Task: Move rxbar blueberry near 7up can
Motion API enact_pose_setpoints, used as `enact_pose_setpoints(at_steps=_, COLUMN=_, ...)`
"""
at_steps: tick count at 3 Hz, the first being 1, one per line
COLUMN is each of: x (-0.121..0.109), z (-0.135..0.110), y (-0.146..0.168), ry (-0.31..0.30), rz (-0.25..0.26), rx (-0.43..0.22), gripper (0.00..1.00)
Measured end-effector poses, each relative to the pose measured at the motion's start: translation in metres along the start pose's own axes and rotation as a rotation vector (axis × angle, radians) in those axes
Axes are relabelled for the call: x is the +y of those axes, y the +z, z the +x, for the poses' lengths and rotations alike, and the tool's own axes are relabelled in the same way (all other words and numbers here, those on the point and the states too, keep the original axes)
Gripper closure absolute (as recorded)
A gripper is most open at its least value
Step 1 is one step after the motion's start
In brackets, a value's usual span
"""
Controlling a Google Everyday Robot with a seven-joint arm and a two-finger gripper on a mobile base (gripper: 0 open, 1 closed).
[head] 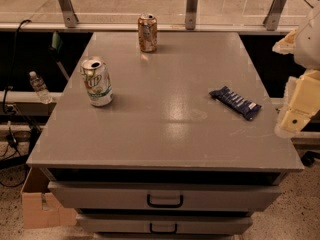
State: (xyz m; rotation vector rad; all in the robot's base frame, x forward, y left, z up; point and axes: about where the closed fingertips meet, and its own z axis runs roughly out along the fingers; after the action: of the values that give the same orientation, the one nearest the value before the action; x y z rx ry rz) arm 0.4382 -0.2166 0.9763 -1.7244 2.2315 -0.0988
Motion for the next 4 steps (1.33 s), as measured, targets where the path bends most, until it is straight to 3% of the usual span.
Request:
enact_pose_setpoints(at_steps=2, x=-0.002, z=-0.001, y=0.001, ry=-0.001, rz=0.007, rx=-0.017, gripper=0.0)
enact_pose_setpoints(at_steps=4, x=-0.046, z=0.005, y=0.069, ry=0.081, rz=-0.032, rx=-0.114, gripper=0.0)
